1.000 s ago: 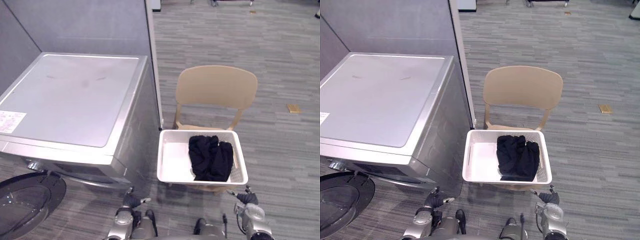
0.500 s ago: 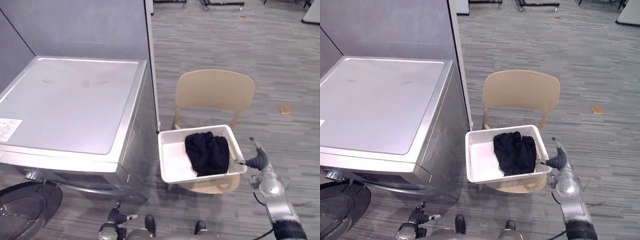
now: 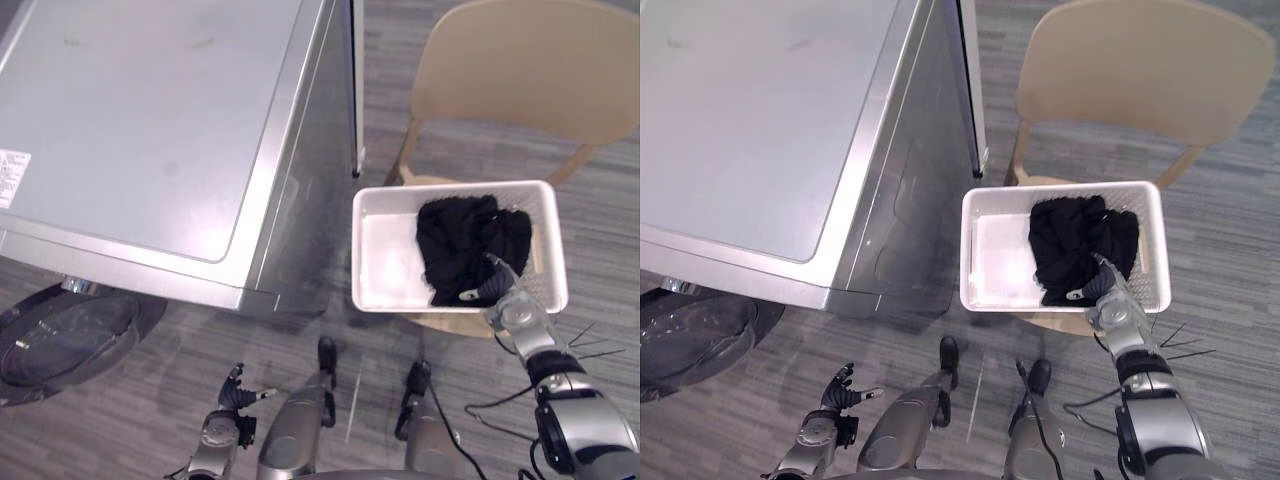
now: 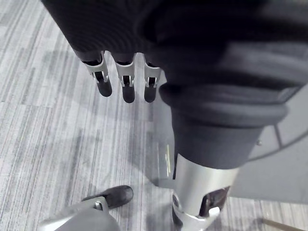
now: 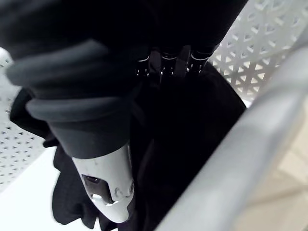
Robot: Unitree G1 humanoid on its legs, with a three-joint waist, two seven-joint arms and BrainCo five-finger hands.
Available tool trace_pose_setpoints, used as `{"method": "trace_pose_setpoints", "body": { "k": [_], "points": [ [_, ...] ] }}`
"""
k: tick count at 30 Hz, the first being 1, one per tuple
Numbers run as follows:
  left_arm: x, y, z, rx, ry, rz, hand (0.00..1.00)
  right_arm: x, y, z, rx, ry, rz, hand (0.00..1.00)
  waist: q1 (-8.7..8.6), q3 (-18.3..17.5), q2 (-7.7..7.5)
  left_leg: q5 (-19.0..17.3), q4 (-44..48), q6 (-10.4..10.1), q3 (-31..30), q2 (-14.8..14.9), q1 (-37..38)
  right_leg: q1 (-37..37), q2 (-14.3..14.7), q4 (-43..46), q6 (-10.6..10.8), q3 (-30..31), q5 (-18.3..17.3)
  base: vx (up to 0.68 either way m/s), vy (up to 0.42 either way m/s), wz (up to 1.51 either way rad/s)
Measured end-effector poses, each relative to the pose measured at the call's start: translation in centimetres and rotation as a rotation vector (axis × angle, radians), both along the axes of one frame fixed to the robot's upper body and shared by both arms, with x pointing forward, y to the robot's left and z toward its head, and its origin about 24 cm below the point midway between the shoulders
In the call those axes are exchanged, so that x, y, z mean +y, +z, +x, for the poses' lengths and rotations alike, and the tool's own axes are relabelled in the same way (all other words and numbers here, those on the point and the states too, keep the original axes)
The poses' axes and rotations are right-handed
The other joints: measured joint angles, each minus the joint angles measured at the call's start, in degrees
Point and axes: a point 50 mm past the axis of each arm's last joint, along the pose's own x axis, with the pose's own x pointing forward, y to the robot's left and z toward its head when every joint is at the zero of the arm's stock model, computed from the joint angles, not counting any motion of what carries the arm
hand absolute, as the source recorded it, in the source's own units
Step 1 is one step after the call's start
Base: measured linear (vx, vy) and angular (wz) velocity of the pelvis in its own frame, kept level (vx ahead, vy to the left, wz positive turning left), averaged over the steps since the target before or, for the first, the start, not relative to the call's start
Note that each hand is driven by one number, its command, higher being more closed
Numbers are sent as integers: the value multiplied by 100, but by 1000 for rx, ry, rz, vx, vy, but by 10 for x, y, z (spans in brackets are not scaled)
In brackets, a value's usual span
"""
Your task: Pick up the laundry basket with both hands and put the clothes into the washing machine.
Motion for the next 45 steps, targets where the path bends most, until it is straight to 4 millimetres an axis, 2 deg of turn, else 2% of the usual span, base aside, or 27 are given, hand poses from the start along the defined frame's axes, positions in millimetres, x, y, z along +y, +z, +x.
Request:
{"method": "trace_pose_setpoints", "body": {
  "k": [1,2,5,6,9,13,16,20,22,25,27,31,33,37,41,42,45],
  "points": [
    [0,2,4,-16,6,-6,0,-2,6,4,-11,-14,-11,0,11,78,33,17,-10,7,-20,7,-63,-63,6,24,0,-12,0,-111,-2,11],
    [0,7,10,-48,14,-11,0,-5,22,13,-42,-23,-21,0,15,229,76,135,-66,1,-49,8,-189,-243,-7,129,-2,-24,0,-94,-2,9],
    [3,13,19,-83,48,-16,0,-7,53,28,-123,-18,-43,0,8,328,37,301,-274,-9,-97,33,-389,-633,-9,364,-34,-10,-31,-97,-3,5],
    [3,19,27,-116,61,-25,0,-9,70,34,-172,-22,-42,100,40,333,31,363,-406,-55,-116,46,-513,-897,-22,534,-65,27,-81,-103,-11,1],
    [4,27,41,-168,101,-42,0,-8,99,41,-281,-23,-39,100,42,338,19,437,-593,-154,-113,82,-773,-1365,-71,859,-114,46,-216,-131,-24,6],
    [-2,27,43,-175,114,-66,0,-2,106,43,-355,-23,3,100,128,342,12,431,-635,-147,-21,105,-838,-1568,-95,1069,-131,108,-268,-77,-20,-2],
    [-10,26,43,-175,120,-97,0,13,99,40,-406,0,74,100,125,343,6,489,-635,-207,14,144,-807,-1598,-101,1195,-118,130,-327,2,-33,-4],
    [-21,24,42,-166,116,-130,0,41,63,26,-392,38,225,100,136,331,-19,630,-653,-155,19,203,-535,-1392,-71,1302,-160,143,-415,87,-56,-1],
    [-22,21,37,-155,118,-134,0,46,52,17,-401,33,287,100,114,326,-27,630,-727,-154,3,207,-290,-1174,-57,1284,-155,146,-432,145,-62,0],
    [-19,17,30,-133,126,-128,0,41,56,4,-486,-2,349,100,25,259,-113,629,-762,-156,-38,182,15,-780,2,1082,-137,132,-424,104,-37,4],
    [-14,12,20,-101,133,-114,0,38,63,-5,-573,-34,388,100,-55,10,-255,627,-761,-158,-79,174,69,-616,19,899,-90,87,-388,73,-7,7],
    [-12,2,3,-39,132,-117,0,34,64,-21,-648,-56,430,100,-57,-365,-388,590,-761,-209,-142,139,399,-105,33,569,-14,47,-321,63,8,7],
    [-6,-6,-14,12,168,-114,0,43,66,-29,-695,-22,481,100,-59,-690,-422,552,-763,-253,-156,94,513,100,54,352,18,56,-295,5,36,2],
    [1,-13,-30,71,188,-104,0,59,62,-35,-721,20,607,100,-51,-879,-412,430,-770,-262,-178,119,752,427,118,120,47,60,-233,-21,27,-1],
    [2,-23,-55,151,205,-98,0,72,46,-46,-689,41,732,100,-34,-1168,-434,284,-777,-236,-139,144,970,744,151,-140,94,104,-197,-7,28,-1],
    [3,-25,-61,168,211,-97,0,72,42,-48,-670,48,729,0,-34,-1227,-434,273,-781,-221,-130,128,1041,825,152,-195,108,147,-187,0,41,-3],
    [5,-29,-73,206,229,-96,0,73,33,-53,-606,68,668,0,-36,-1319,-437,233,-815,-182,-99,93,1205,1040,146,-344,147,203,-158,0,37,-4]
  ]
}}
